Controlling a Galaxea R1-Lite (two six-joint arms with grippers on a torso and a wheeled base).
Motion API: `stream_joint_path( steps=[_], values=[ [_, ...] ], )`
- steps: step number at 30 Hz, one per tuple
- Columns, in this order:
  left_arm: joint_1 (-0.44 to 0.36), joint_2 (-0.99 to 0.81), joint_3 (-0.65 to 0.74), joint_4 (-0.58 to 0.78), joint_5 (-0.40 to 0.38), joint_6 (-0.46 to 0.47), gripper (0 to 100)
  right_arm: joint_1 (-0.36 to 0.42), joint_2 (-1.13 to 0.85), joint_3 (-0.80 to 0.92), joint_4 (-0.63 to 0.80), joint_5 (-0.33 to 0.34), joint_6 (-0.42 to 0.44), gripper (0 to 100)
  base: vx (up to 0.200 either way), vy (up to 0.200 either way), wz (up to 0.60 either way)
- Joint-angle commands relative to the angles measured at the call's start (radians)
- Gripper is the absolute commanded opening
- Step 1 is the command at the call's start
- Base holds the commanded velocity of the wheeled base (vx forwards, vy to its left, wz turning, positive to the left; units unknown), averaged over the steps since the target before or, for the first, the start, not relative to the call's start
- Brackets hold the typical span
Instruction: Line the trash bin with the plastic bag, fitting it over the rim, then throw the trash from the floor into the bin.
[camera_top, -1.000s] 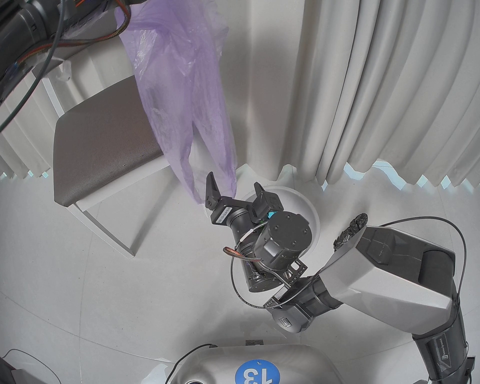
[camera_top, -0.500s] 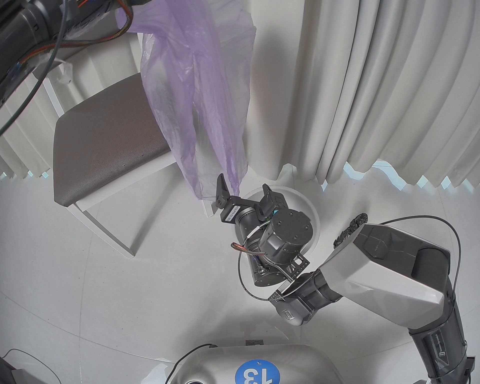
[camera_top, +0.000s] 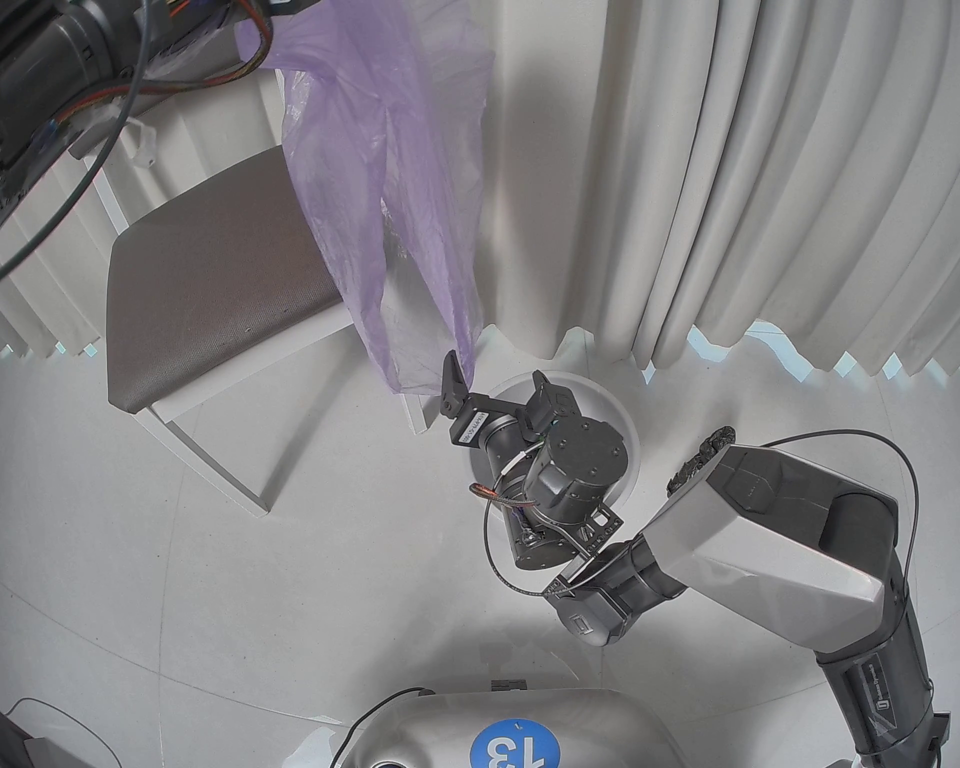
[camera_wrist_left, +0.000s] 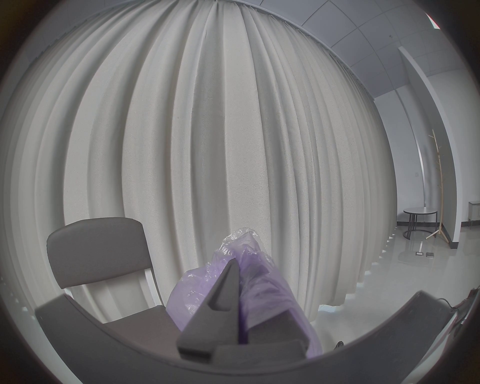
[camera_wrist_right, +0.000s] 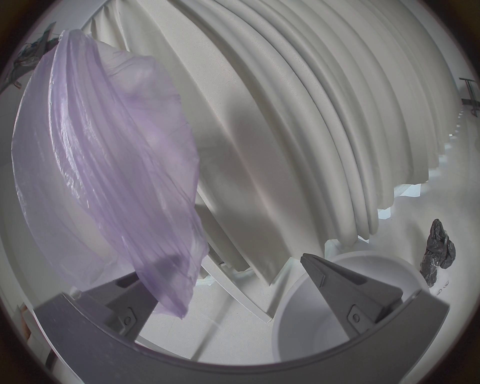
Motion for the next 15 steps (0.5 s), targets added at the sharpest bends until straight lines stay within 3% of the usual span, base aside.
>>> stream_joint_path(
  steps=[1, 15],
  values=[
    [0.001, 0.005, -0.006, -0.001, 0.001, 0.001, 0, -0.001, 0.001, 0.001, 0.0, 0.0, 0.0, 100, 0.0, 0.0, 0.0],
    [-0.001, 0.007, -0.01, -0.001, -0.001, -0.005, 0, -0.02, 0.013, -0.002, 0.0, 0.0, 0.0, 100, 0.0, 0.0, 0.0]
  ],
)
